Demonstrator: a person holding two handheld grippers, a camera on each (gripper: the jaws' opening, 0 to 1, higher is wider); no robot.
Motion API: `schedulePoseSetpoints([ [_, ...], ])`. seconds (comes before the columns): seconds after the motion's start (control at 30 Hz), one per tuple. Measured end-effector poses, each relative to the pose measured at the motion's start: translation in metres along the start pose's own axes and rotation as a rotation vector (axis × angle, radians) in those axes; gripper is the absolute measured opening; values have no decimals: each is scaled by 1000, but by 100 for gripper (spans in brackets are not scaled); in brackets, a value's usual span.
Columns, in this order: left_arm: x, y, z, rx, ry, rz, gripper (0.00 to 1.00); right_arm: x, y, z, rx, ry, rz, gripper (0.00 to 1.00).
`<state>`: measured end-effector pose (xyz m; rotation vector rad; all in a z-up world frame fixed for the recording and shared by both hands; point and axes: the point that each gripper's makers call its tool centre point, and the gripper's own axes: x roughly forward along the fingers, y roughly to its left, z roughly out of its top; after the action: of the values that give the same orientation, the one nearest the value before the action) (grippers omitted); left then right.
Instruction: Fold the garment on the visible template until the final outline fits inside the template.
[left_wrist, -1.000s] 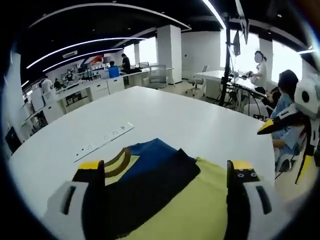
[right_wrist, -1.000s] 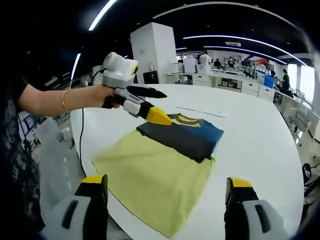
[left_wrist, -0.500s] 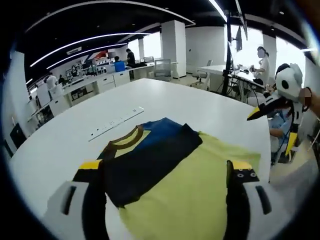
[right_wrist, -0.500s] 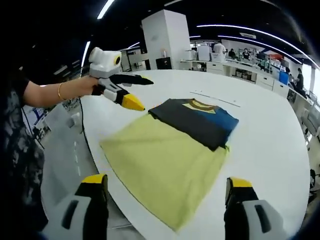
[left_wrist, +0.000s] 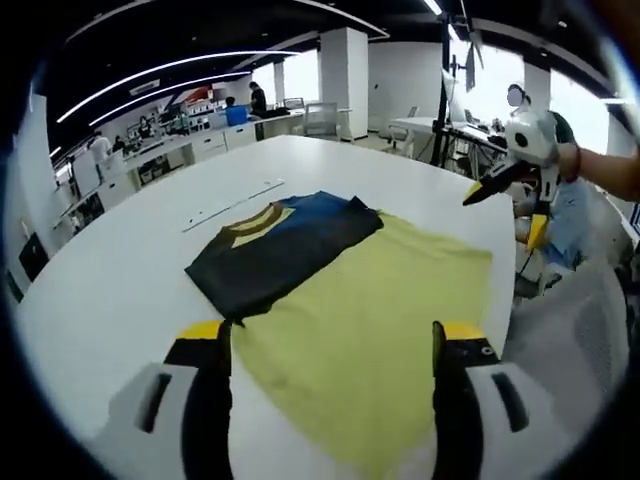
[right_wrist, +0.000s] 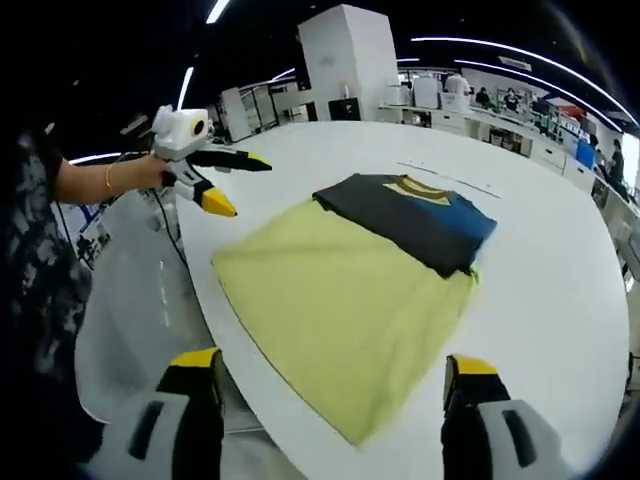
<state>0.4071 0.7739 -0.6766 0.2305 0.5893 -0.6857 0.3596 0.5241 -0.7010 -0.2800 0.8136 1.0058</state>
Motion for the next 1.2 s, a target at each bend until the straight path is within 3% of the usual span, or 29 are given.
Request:
schedulePoseSetpoints([
  [0.2, -14, -12, -38, -11, 63, -47, 65, 4, 1, -17, -61, 63, 5, 81],
  [0.37, -18, -24, -65, -15, 108, -68, 62, 7, 5, -28, -77, 95, 41, 71],
  [0.47, -18, -34, -81, -51, 140, -87, 57, 8, 7, -34, -78, 108, 62, 58],
  [0.73, -17, -48, -100, -40, 164, -111, 42, 16, 7, -55, -140, 174, 75, 41],
  [0.87, -16, -51, -106, 7, 183, -123, 38, 19, 2, -59, -156, 187, 57, 38],
  [0.97, -18, -54, -113, 44, 212, -141, 33, 20, -3, -63, -218, 222, 36, 33],
  [1.2, -18, -54, -127, 35, 259, -140, 27, 24, -9, -70, -253, 260, 15, 29],
])
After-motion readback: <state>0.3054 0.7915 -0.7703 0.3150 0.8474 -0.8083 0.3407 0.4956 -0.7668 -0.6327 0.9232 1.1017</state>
